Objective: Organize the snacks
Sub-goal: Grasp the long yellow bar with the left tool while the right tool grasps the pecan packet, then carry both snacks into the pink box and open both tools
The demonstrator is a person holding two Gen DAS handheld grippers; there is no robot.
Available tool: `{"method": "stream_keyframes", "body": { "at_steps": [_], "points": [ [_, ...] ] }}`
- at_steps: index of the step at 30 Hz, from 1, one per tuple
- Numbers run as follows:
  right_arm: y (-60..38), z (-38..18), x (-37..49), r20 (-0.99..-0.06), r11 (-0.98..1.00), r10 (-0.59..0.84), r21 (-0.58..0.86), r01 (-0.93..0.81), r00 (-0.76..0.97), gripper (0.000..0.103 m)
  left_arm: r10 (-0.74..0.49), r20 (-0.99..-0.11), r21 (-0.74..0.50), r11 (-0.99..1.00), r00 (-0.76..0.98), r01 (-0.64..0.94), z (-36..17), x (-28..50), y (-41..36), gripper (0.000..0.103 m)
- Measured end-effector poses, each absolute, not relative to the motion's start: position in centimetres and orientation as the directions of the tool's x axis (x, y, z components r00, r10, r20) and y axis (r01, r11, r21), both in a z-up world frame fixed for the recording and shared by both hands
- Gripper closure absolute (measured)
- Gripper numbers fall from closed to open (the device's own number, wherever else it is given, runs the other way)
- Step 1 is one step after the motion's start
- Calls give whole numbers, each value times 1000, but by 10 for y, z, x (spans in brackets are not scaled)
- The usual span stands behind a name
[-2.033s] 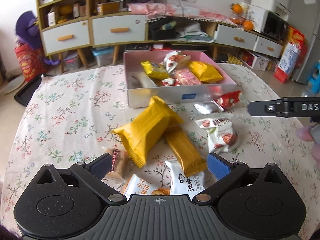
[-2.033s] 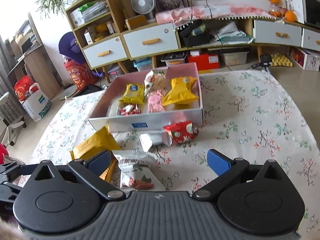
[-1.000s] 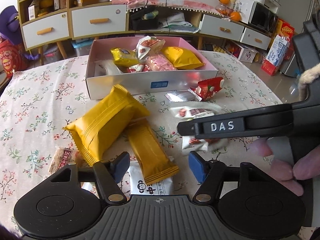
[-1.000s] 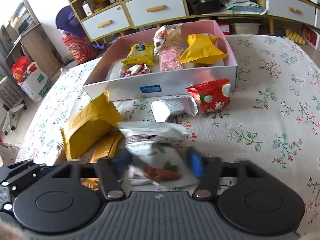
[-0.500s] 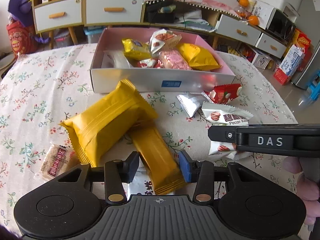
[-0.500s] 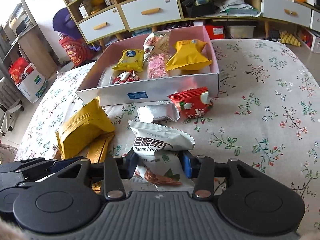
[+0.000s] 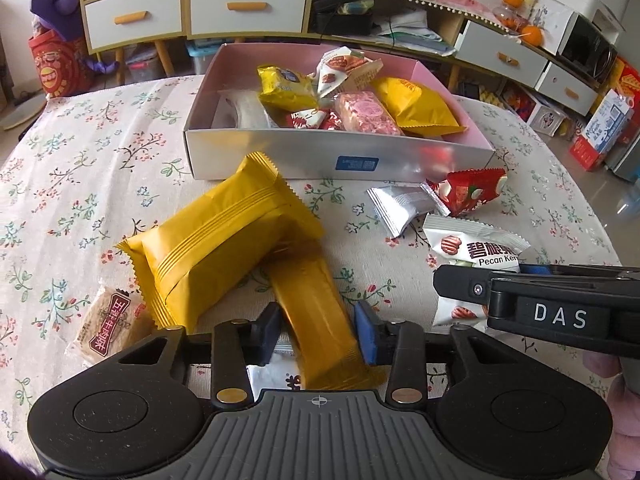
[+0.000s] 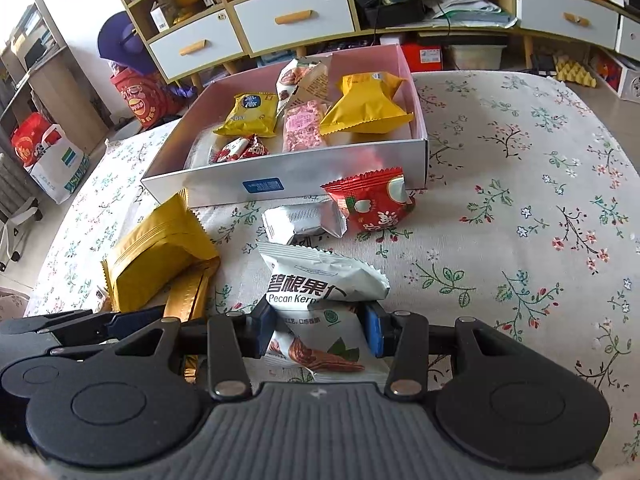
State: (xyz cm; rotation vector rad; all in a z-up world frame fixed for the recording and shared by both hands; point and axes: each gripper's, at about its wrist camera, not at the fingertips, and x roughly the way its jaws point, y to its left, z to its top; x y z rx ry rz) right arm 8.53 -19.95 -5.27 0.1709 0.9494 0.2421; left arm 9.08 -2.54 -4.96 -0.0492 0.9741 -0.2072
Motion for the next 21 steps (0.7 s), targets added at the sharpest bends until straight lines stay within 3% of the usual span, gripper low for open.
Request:
{"method": "stream_keyframes", "body": {
  "at_steps": [11,21],
  "points": [
    [-206,-43,85,-769,952,300,284,-119,565,62,-231,-813,-164,972,534,170,-41,84,-21,77],
    [-215,-32,85,-748,945,311,309,-106,586,62,-284,-793,-198,957,539,212,-28,75,-19,77]
  ]
}}
